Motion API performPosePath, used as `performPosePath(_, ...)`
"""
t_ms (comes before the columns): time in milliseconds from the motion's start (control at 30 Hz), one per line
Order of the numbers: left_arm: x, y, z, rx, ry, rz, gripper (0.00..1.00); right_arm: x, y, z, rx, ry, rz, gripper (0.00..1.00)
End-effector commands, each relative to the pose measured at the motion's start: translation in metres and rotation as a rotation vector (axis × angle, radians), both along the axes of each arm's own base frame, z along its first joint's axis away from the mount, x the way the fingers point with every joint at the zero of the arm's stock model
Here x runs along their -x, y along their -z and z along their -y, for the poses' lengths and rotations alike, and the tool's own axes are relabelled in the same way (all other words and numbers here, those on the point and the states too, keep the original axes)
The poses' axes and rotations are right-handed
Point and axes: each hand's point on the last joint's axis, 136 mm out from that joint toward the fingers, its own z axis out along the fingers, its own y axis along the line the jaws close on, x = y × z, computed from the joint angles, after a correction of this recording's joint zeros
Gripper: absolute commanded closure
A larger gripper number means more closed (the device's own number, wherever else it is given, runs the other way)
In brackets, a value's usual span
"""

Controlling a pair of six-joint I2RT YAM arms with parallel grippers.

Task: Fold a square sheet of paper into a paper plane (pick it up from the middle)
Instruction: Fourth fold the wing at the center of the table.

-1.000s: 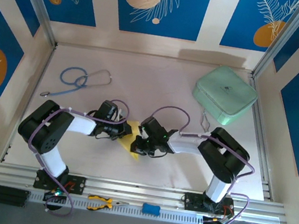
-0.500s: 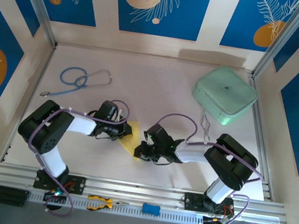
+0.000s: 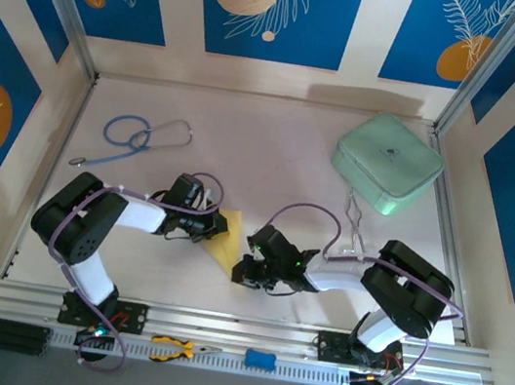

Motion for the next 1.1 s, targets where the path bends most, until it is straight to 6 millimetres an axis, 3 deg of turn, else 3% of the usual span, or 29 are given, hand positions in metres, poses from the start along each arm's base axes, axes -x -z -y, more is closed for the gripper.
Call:
performPosePath(0, 0.014, 0.031, -0.021, -0.110, -0.047, -0.081, 1.00, 0.038, 0.035, 0.045, 0.193, -0.016, -0.144, 0.93)
performPosePath(67, 0.014, 0.031, -0.021, -0.108, -0.052, -0.081, 1.00, 0.034, 0.027, 0.043, 0.183, -0.010, -0.119, 0.93)
performPosePath(300, 0.015, 0.030, -0.026, -0.097, -0.105, -0.080, 1.00, -0.011, -0.041, 0.018, 0.016, 0.027, 0.049, 0.92)
performPosePath(467, 0.018, 0.029, -0.031, -0.097, -0.145, -0.078, 1.00, -0.042, -0.060, -0.007, -0.057, 0.027, 0.072, 0.92)
performPosePath(800, 0.017, 0.027, -0.029, -0.091, -0.143, -0.071, 1.00, -0.079, -0.036, -0.046, -0.015, 0.031, 0.028, 0.93)
performPosePath(933, 0.016, 0.025, -0.027, -0.083, -0.134, -0.066, 1.00, -0.080, -0.016, -0.032, 0.048, 0.069, -0.004, 0.93)
performPosePath(1067, 0.013, 0.019, -0.025, -0.081, -0.121, -0.044, 1.00, -0.062, 0.010, -0.006, 0.118, 0.084, -0.071, 0.94)
